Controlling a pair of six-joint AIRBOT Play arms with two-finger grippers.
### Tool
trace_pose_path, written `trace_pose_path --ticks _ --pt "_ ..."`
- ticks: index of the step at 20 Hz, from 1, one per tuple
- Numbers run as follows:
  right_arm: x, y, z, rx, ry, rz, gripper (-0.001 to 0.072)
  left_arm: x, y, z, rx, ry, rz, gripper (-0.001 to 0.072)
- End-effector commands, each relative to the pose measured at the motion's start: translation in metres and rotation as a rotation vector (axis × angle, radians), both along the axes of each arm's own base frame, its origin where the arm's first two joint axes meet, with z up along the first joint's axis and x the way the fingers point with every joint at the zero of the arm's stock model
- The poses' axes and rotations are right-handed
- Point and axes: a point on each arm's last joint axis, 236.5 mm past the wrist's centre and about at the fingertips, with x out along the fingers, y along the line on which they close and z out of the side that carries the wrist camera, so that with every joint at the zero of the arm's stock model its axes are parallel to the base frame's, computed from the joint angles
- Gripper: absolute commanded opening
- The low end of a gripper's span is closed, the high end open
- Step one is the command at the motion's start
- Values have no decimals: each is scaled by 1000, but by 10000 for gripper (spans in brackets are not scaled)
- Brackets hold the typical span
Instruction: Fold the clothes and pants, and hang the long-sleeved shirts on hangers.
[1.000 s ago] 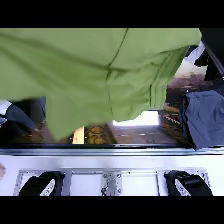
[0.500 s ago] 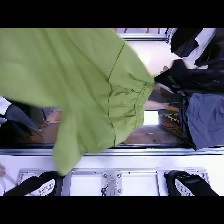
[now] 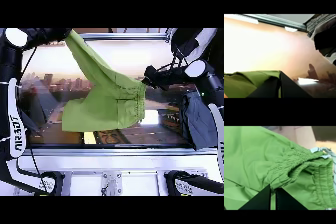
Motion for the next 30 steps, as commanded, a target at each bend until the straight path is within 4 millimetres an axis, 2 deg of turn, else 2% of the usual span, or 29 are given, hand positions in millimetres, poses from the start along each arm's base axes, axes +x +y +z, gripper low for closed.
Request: trace_pose_path --ticks 1,4,7,10,13,15,17,20,24,30 --pt "0 -14 -10 -107 -17 30 28 -21 5 -28 32 139 -58 5" --pt "-33 -19 -21 -266 42 138 28 -56 18 -47 112 235 -63 5" --pt "-68 -13 -41 -373 117 231 28 -105 28 -90 139 348 -40 5" --pt "-96 -5 -69 -406 188 291 28 -162 33 -151 132 462 -16 5" --pt "-120 -8 -101 -415 287 306 29 -219 38 -222 124 579 13 5" --pt "-135 -13 -121 -424 345 316 29 -248 43 -262 122 632 40 5" --pt "-147 -16 -136 -430 388 321 29 -267 47 -291 117 662 69 5" --pt "-158 -19 -156 -431 421 320 29 -282 52 -314 120 683 96 5" --pt "-168 -23 -175 -436 450 318 31 -297 46 -325 102 733 81 5" --pt "-169 -24 -174 -436 451 317 34 -333 29 -330 120 858 -33 5"
